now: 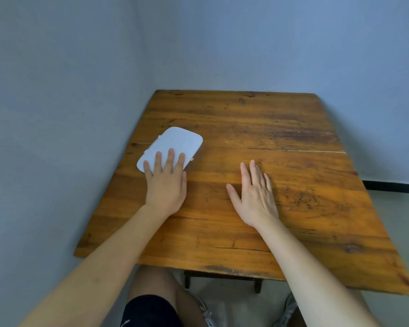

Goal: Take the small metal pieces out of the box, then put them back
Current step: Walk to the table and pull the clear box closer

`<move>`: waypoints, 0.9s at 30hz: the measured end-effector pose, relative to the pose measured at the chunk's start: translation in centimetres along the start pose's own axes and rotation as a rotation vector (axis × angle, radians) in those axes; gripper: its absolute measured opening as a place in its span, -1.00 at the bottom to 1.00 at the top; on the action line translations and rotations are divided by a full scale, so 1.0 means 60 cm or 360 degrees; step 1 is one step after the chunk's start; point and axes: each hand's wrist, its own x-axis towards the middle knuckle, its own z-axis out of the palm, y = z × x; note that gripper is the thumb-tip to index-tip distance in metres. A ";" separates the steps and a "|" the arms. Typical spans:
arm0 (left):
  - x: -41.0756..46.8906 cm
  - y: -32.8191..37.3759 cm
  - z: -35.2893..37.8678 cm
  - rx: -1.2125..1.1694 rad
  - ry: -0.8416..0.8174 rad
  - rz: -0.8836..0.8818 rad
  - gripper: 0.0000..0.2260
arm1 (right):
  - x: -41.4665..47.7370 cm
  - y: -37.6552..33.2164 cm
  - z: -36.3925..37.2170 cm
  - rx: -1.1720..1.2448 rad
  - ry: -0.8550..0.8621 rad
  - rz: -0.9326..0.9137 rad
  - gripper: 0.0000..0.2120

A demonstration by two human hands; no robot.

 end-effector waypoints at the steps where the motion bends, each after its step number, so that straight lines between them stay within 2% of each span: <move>1: -0.010 0.008 0.000 -0.0004 0.0005 0.0053 -0.52 | -0.004 -0.003 -0.002 0.0069 0.0036 0.0021 -0.31; 4: -0.036 0.024 -0.005 -0.0046 0.0042 0.0277 -0.52 | -0.019 -0.012 -0.011 0.0260 0.0181 0.0038 -0.34; 7: -0.043 0.012 -0.018 -0.0137 0.0074 0.0431 -0.47 | -0.026 -0.015 -0.014 0.0239 0.0240 -0.0112 -0.32; 9: -0.038 -0.007 -0.022 -0.0228 0.0047 0.0325 -0.37 | -0.026 -0.018 -0.014 0.0214 0.0183 -0.0179 -0.26; 12: -0.029 -0.023 -0.022 -0.0398 -0.0131 0.0043 -0.18 | -0.024 -0.020 -0.014 0.0164 0.0114 -0.0321 -0.17; 14: -0.032 -0.019 -0.020 -0.0551 -0.0153 -0.0008 -0.15 | -0.023 -0.018 -0.013 0.0131 0.0101 -0.0383 -0.13; 19: -0.053 0.002 -0.019 -0.0689 -0.0020 0.0160 -0.18 | -0.021 -0.017 -0.011 0.0245 0.0104 -0.0261 0.01; 21: -0.051 0.005 -0.027 -0.0769 0.0038 0.0145 -0.20 | -0.023 -0.018 -0.015 0.0316 0.0117 -0.0259 0.06; 23: -0.044 0.006 -0.036 -0.0928 0.0123 0.0065 -0.25 | -0.025 -0.017 -0.020 0.0387 0.0093 -0.0262 0.08; 27: -0.020 0.007 -0.055 -0.1529 0.0310 -0.0260 -0.38 | -0.022 -0.019 -0.024 0.0335 0.0038 -0.0289 0.04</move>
